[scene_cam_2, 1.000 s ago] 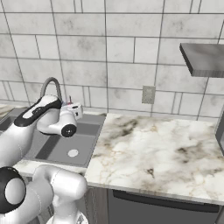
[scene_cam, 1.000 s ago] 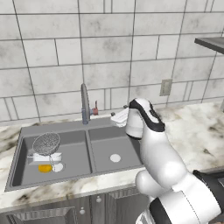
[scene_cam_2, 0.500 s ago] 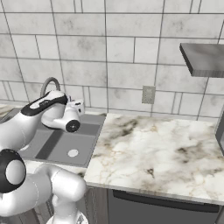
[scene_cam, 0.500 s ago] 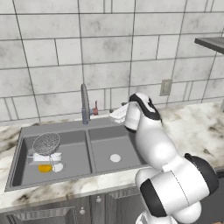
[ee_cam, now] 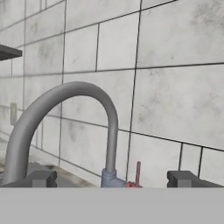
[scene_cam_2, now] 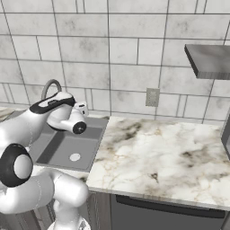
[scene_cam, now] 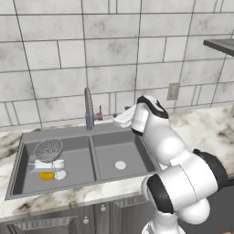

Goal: Pick the tupperware and strainer and place them in the sink. Then turn on the water.

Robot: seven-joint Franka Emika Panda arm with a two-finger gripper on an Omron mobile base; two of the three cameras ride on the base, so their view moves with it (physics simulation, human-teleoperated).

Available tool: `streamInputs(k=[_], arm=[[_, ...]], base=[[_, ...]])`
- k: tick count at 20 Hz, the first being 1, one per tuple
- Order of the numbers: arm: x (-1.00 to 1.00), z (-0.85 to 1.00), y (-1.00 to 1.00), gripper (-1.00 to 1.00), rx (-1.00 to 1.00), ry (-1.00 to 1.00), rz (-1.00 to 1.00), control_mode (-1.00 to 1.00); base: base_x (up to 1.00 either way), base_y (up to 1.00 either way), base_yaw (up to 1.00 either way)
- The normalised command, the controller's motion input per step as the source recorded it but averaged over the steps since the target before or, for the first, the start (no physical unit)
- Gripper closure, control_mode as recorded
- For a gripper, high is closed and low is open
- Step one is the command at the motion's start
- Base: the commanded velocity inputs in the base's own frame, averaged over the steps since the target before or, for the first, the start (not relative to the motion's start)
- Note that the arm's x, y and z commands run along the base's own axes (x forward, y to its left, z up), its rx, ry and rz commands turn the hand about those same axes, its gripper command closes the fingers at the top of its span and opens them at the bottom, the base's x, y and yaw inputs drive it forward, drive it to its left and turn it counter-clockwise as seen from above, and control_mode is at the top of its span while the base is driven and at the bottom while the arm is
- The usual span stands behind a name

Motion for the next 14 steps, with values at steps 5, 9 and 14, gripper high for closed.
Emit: streamInputs(k=[5,9,14], arm=[[-0.09,0.0,0.05,-1.0,0.04,0.0,0.05,-1.0],[0.09,0.0,0.13,-1.0,0.0,0.0,0.0,-1.0],[0.12,0.0,0.34,-1.0,0.0,0.0,0.0,-1.0]], base=[[0.0,0.0,0.0],[0.0,0.0,0.0],[0.0,0.0,0.0]])
